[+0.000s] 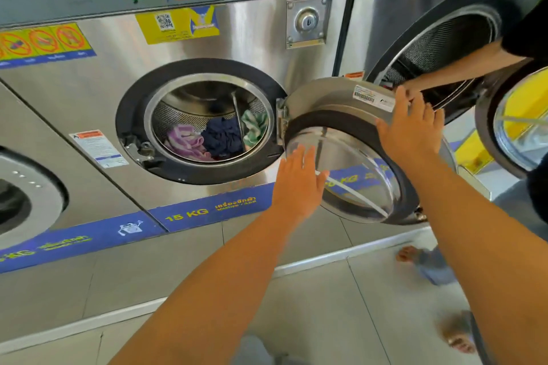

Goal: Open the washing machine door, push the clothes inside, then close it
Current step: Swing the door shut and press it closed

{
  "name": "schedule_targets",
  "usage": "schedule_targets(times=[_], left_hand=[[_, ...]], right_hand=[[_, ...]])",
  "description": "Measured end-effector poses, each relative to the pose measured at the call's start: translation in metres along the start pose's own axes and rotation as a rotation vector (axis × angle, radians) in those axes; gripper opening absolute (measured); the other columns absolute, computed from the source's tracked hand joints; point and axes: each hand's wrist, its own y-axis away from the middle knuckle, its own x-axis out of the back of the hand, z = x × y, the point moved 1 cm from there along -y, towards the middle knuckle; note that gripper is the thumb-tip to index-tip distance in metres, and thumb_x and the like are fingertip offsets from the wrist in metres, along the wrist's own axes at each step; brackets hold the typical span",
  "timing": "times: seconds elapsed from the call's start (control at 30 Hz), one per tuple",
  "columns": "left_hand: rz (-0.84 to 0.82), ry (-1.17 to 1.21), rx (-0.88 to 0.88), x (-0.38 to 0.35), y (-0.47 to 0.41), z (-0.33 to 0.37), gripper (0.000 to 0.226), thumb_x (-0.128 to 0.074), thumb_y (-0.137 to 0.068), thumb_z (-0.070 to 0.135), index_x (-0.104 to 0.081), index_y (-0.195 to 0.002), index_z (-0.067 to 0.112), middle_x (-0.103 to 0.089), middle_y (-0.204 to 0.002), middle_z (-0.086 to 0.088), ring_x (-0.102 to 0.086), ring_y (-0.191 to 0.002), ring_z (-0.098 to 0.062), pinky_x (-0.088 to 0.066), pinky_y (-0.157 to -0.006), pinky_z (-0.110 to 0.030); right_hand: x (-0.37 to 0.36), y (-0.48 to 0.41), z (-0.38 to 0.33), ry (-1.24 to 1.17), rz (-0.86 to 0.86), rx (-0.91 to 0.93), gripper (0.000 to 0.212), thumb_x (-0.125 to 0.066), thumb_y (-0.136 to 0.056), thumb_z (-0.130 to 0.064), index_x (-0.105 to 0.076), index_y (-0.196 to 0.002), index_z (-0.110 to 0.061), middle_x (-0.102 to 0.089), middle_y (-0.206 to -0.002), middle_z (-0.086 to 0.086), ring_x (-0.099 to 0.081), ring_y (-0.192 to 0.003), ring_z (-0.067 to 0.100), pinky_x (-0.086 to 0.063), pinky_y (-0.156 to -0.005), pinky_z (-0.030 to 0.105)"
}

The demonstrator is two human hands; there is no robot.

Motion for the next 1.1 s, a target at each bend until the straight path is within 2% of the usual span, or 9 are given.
schedule_targets(times=[0.13,0.47,0.63,0.73,0.83,0.87,0.93,1.0,1.1], left_hand=[[0.007,0.031,-0.016,-0.004,0.004,0.005,0.061,-0.038,-0.1,0.041,-0.025,-0.15,0.008,-0.027,-0.157,-0.015,-0.024,-0.146,-0.03,-0.018,-0.119,-0.043],[-0.016,0.069,-0.02,-0.021,0.039,0.0,0.069,-0.03,-0.099,0.05,-0.011,-0.153,0.012,-0.012,-0.162,-0.008,-0.012,-0.15,-0.024,-0.012,-0.122,-0.043],[0.034,0.14,0.006,-0.015,0.059,-0.006,0.085,-0.003,-0.085,0.064,-0.008,-0.154,0.015,-0.004,-0.164,-0.005,-0.005,-0.151,-0.022,-0.01,-0.123,-0.04],[0.042,0.168,0.084,-0.004,0.071,-0.026,0.089,0.004,-0.081,0.065,-0.004,-0.154,0.016,-0.001,-0.164,-0.003,0.006,-0.151,-0.023,-0.003,-0.124,-0.038],[0.082,0.229,0.169,0.006,0.078,-0.059,0.074,-0.012,-0.094,0.058,-0.002,-0.154,0.016,-0.001,-0.164,-0.001,0.01,-0.151,-0.023,-0.004,-0.124,-0.041],[0.091,0.273,0.201,0.012,0.079,-0.069,0.067,-0.018,-0.098,0.051,-0.003,-0.154,0.018,-0.003,-0.164,0.0,0.009,-0.151,-0.022,-0.005,-0.124,-0.041],[0.097,0.385,0.254,0.024,0.082,-0.086,0.06,-0.023,-0.102,0.044,-0.007,-0.155,0.021,-0.008,-0.164,0.003,0.006,-0.151,-0.02,-0.007,-0.124,-0.04],[0.107,0.489,0.279,0.037,0.085,-0.101,0.055,-0.023,-0.103,0.041,-0.012,-0.154,0.024,-0.014,-0.162,0.004,0.0,-0.151,-0.017,-0.008,-0.124,-0.04],[0.11,0.589,0.333,0.057,0.094,-0.119,0.049,-0.021,-0.103,0.041,-0.018,-0.152,0.033,-0.024,-0.159,0.007,-0.015,-0.149,-0.014,-0.011,-0.121,-0.033]], right_hand=[[0.0,-0.003,-0.001,-0.052,-0.026,-0.029,0.072,-0.052,-0.092,-0.045,-0.024,-0.148,-0.011,-0.04,-0.14,0.03,-0.039,-0.126,0.049,-0.033,-0.105,0.056],[0.014,0.05,-0.034,-0.04,0.045,-0.044,0.056,-0.047,-0.094,-0.047,-0.041,-0.136,-0.011,-0.054,-0.128,0.023,-0.048,-0.115,0.045,-0.04,-0.092,0.051],[0.025,0.091,-0.074,-0.144,0.078,0.109,0.041,-0.047,-0.096,-0.036,-0.05,-0.127,-0.009,-0.06,-0.113,0.02,-0.056,-0.102,0.041,-0.045,-0.08,0.047],[0.031,0.105,-0.102,-0.19,0.099,0.243,0.033,-0.046,-0.096,-0.031,-0.054,-0.116,-0.006,-0.062,-0.105,0.02,-0.058,-0.096,0.041,-0.046,-0.076,0.046],[0.025,0.113,-0.13,-0.279,0.079,0.374,0.042,-0.048,-0.095,-0.037,-0.053,-0.119,-0.003,-0.059,-0.118,0.02,-0.055,-0.106,0.04,-0.045,-0.084,0.046],[0.022,0.114,-0.141,-0.321,0.068,0.414,0.051,-0.046,-0.095,-0.041,-0.049,-0.129,-0.003,-0.053,-0.132,0.02,-0.05,-0.119,0.039,-0.043,-0.094,0.046],[0.013,0.116,-0.165,-0.369,0.022,0.499,0.066,-0.036,-0.097,-0.047,-0.029,-0.149,-0.007,-0.026,-0.157,0.013,-0.026,-0.144,0.03,-0.025,-0.115,0.043],[0.007,0.114,-0.187,-0.367,-0.008,0.581,0.069,-0.023,-0.097,-0.051,-0.018,-0.154,-0.012,-0.013,-0.162,0.008,-0.008,-0.15,0.023,-0.011,-0.121,0.041],[0.003,0.104,-0.205,-0.326,-0.012,0.669,0.068,-0.016,-0.098,-0.053,-0.019,-0.153,-0.015,-0.013,-0.162,0.005,-0.003,-0.15,0.022,-0.004,-0.121,0.04]])
